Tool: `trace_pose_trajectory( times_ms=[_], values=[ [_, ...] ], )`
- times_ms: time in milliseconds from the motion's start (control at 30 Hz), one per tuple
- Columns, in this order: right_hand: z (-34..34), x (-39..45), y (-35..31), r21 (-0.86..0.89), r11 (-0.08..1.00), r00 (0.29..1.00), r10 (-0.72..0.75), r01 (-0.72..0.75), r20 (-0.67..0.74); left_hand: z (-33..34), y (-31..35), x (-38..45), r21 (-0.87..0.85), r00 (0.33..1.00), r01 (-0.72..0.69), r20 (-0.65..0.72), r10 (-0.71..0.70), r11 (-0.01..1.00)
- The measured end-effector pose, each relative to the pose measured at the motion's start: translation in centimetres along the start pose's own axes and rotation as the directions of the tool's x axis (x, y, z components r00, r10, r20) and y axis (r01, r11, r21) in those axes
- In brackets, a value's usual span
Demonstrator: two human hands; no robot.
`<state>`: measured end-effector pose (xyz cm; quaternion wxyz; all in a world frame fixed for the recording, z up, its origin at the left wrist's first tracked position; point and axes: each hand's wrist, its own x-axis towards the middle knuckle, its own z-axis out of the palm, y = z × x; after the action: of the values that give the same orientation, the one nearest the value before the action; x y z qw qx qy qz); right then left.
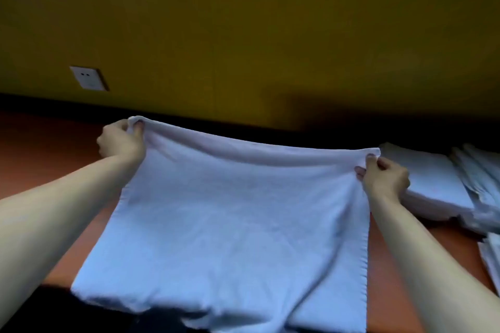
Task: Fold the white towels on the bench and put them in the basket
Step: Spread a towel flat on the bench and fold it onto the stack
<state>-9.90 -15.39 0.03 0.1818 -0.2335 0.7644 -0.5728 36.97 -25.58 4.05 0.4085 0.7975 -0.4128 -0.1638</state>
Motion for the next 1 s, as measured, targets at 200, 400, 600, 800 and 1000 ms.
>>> trace_pose_trajectory(
  times_ms=[200, 400, 600, 800, 1000],
  values=[
    [4.8, 4.1, 3.3, -0.108, 0.993, 0.999, -0.041, 0.044, 0.032, 5.8, -1.1, 4.1, 0.111, 1.000, -0.021, -0.009, 0.022, 0.994],
    [8.0, 6.6, 4.7, -0.326, 0.938, 0.987, -0.076, 0.120, 0.145, 10.9, -1.4, 4.8, 0.097, 0.999, -0.010, 0.040, 0.006, 0.995],
    [7.1, 3.8, 7.1, -0.468, 0.750, 0.863, -0.274, 0.468, 0.425, 13.4, -5.8, -0.4, 0.261, 0.901, -0.372, 0.333, 0.278, 0.891],
    [5.8, 2.9, 9.1, -0.630, 0.403, 0.719, -0.112, 0.664, 0.686, 12.7, -7.2, -14.3, 0.186, 0.567, -0.797, 0.558, 0.606, 0.575],
    [5.9, 4.3, 8.0, -0.634, 0.389, 0.680, 0.026, 0.668, 0.733, 12.9, -7.1, -29.1, -0.140, 0.103, -0.953, 0.685, 0.721, 0.269]
  ],
)
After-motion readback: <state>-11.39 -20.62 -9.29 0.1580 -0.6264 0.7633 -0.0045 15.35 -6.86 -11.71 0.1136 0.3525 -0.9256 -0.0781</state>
